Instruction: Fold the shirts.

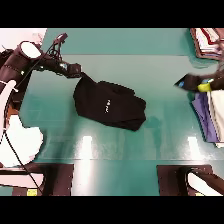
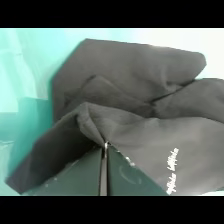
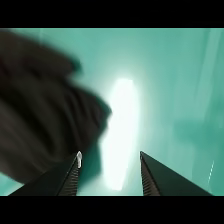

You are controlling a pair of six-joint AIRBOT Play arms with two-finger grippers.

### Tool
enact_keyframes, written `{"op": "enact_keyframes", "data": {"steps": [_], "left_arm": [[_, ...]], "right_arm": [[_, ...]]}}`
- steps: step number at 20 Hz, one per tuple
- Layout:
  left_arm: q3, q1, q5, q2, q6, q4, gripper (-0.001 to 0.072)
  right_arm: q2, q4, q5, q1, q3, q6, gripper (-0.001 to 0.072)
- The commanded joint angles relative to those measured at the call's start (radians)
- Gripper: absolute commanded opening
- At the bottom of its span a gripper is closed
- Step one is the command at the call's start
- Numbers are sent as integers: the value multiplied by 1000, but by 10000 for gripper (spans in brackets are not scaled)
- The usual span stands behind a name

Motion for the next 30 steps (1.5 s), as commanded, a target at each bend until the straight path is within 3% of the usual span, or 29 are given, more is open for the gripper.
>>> {"op": "enact_keyframes", "data": {"steps": [1,6,11,12,13,14,17,24,30], "left_arm": [[34,0,-29,0,-1,3,25],[34,0,-37,0,-1,6,25],[34,0,-36,0,-1,5,25],[34,0,-37,0,-1,5,25],[34,0,-38,0,-5,5,25],[34,0,-39,0,-26,5,24],[38,0,-16,51,-55,32,24],[235,0,41,409,-53,76,24],[354,0,203,673,-53,72,24]], "right_arm": [[-159,7,-70,74,-111,-32,441],[-372,244,-194,179,-111,-135,441],[-470,319,-225,219,-111,-168,426],[-470,318,-245,230,-111,-171,333],[-469,319,-269,239,-111,-185,113],[-468,315,-277,239,-103,-194,18],[-404,288,-249,212,-32,-193,16],[-10,148,-170,55,345,-180,15],[203,117,-151,-5,570,-180,15]]}}
